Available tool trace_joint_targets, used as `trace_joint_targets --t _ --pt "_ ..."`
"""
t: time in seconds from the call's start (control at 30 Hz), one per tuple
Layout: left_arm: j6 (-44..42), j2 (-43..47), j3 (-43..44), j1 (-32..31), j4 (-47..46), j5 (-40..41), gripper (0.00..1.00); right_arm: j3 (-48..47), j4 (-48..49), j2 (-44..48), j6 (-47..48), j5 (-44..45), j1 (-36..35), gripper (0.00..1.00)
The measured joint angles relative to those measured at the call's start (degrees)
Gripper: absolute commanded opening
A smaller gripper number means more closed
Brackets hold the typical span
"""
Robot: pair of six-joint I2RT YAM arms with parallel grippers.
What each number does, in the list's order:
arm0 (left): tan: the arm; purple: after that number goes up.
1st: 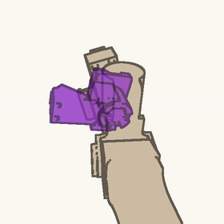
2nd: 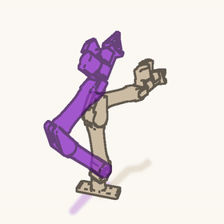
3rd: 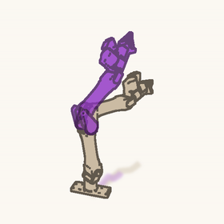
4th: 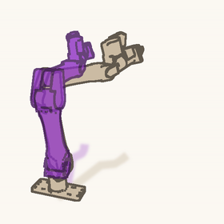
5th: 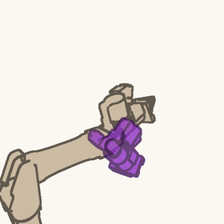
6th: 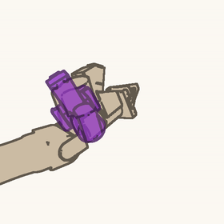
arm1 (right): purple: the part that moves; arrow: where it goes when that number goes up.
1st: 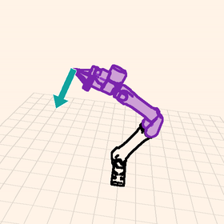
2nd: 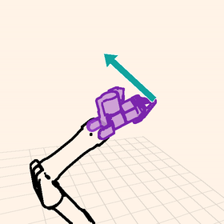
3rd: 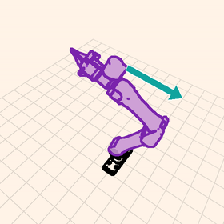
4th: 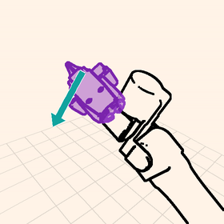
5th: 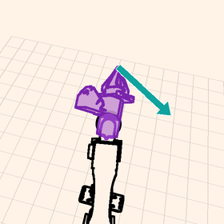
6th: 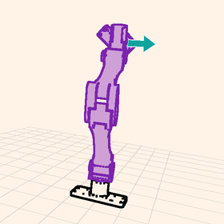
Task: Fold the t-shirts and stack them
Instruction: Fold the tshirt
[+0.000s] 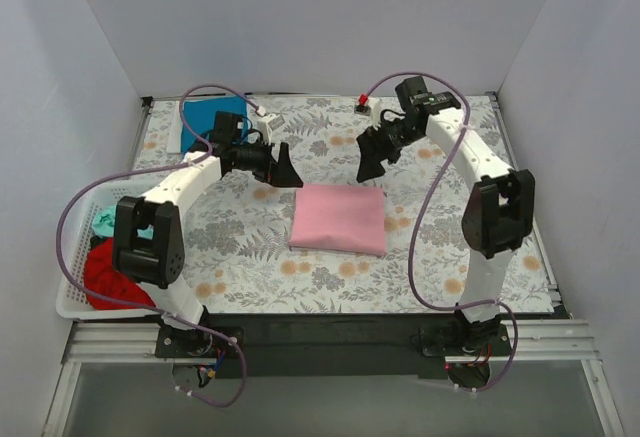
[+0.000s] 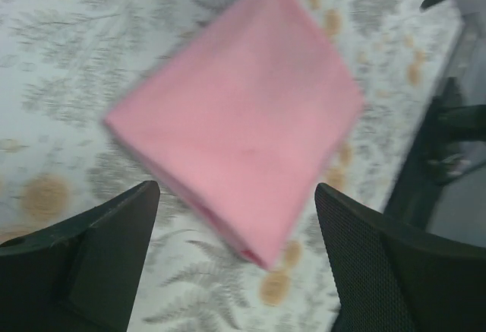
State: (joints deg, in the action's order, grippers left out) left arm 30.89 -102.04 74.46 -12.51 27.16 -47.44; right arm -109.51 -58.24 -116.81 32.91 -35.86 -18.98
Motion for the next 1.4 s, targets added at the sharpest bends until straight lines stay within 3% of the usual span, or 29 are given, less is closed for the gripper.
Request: trace_joint_targets --t 0.13,0.23,0.4,0.63,0.77,1.03,1.2,1.4 --pt "13.75 7.82 -6.54 -4.48 -5.53 -5.27 0.85 16.61 5.31 11.72 -12.15 -12.57 -0.57 0.98" --pt "24.15 8.22 -12.37 -8.94 -11.47 -7.91 0.86 26.53 11.30 13.70 -21.16 -18.03 -2.38 0.98" --pt "36.48 5.73 -18.91 -13.62 -17.07 -8.74 0.87 38.18 23.15 13.25 -34.67 -20.63 -6.32 0.98" --pt "43.76 1.86 -22.08 -13.57 -23.17 -7.85 0.87 47.43 35.56 13.14 -47.82 -22.69 -6.12 0.98" --pt "44.92 -1.95 -26.14 -13.11 -23.85 -6.21 0.87 50.38 38.60 10.99 -49.44 -22.36 -5.62 0.98" --pt "46.73 -5.73 -26.88 -9.55 -27.34 -13.25 0.86 51.47 38.34 5.73 -47.56 -26.84 -1.03 0.98" --pt "46.01 -3.96 -29.31 -7.43 -28.44 -13.55 0.86 52.22 34.80 6.54 -41.81 -27.21 0.59 0.98" --pt "43.58 1.05 -31.58 -6.12 -25.33 -9.92 0.86 52.48 29.38 12.70 -34.60 -20.98 1.05 0.98"
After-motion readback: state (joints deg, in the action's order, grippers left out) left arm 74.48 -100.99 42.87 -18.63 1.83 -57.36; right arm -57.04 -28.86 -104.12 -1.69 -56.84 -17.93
